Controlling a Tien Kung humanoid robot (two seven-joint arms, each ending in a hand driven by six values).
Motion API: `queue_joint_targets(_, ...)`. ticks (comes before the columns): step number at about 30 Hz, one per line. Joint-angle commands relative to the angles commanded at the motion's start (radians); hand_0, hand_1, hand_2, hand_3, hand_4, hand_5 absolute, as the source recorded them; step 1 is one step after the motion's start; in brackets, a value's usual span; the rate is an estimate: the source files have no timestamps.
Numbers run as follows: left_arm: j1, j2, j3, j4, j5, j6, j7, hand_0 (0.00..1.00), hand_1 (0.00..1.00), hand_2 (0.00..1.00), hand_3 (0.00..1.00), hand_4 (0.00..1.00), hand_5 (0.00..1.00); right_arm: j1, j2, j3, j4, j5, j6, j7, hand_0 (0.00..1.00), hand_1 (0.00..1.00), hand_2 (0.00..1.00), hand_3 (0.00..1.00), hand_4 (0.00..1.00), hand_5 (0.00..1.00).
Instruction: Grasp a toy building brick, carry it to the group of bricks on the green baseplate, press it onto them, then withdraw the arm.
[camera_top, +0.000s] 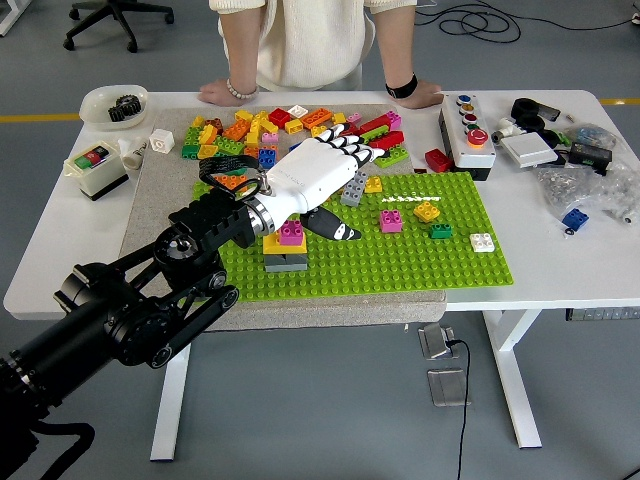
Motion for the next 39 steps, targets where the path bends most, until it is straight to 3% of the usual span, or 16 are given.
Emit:
queue_joint_targets(6,-0.023,0.008,0.051,0.048,0.000,0.082,-0.013,0.998,0.928,0.890,0.917,0.998,0.253,0.000,0.000,0.000,0.000,0.001,0.000,0.000,0.744,0.640,0.682,0.635,0.843,0.521)
queue_joint_targets(11,-0.034,0.018,0.077,0.065,0.000,0.100,-0.015,0.998,0.928,0.890,0.917,0.998,0.253,0.001,-0.001,0.000,0.000,0.003,0.000,0.000,0.744,0.640,0.682,0.635,0.843,0.521)
queue_joint_targets(23,-0.059,0.053,0.126,0.084,0.000,0.105,-0.007,0.998,0.929,0.885,0.924,0.998,0.209,0.004,-0.002,0.000,0.000,0.007,0.000,0.001,0.744,0.640,0.682,0.636,0.844,0.521)
queue_joint_targets(39,-0.067,0.077,0.134,0.094,0.000,0.091,-0.008,0.998,0.927,0.884,0.920,0.998,0.180,0.002,-0.002,0.001,0.000,0.008,0.000,0.001,0.745,0.640,0.682,0.635,0.841,0.520)
